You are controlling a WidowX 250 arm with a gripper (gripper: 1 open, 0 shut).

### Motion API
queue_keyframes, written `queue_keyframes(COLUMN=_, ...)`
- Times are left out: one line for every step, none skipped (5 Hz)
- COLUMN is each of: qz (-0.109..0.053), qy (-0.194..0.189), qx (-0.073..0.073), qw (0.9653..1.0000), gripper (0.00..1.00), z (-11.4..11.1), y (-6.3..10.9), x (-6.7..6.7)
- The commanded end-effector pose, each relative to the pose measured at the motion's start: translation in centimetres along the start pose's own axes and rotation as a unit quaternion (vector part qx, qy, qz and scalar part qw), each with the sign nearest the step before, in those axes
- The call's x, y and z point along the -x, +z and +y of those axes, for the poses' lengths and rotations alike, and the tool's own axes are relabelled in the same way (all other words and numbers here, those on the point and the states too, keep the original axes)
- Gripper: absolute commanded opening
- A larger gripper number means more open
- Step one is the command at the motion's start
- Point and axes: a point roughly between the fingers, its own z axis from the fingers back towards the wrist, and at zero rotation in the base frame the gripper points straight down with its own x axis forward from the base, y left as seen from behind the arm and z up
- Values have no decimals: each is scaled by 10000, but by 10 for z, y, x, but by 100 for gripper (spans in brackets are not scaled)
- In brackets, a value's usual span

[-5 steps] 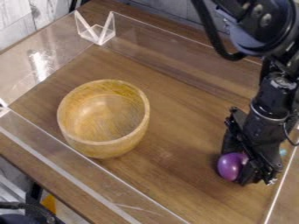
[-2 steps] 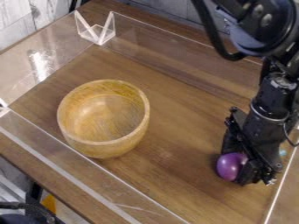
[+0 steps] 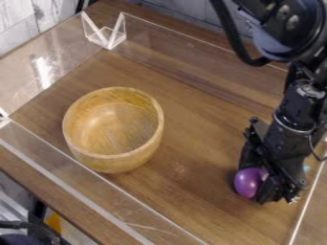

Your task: Put the purple eggplant in the brown bowl

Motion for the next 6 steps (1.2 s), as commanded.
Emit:
queue_keyframes(qz=-387, qy=-23, qx=-152, qw=9991, gripper=0, z=1, y=27, x=-8)
queue_keyframes(qz=-382, qy=-16, qx=-194, qw=9991, gripper=0, z=2, y=31, x=-6)
queue_keyframes(qz=-378, qy=-6, qx=-236, qw=9990, gripper=0, z=3, y=36, x=-4)
queue_keyframes(qz=-389, qy=10, qx=-292, qw=9988, gripper=0, z=4, y=43, x=-1)
queue_keyframes(qz=-397, qy=35, qx=-357, qw=9986, gripper=0, z=5, y=51, x=2)
queue_keyframes(qz=-412, qy=94, qx=-469, qw=9980, gripper=0, z=8, y=64, x=8)
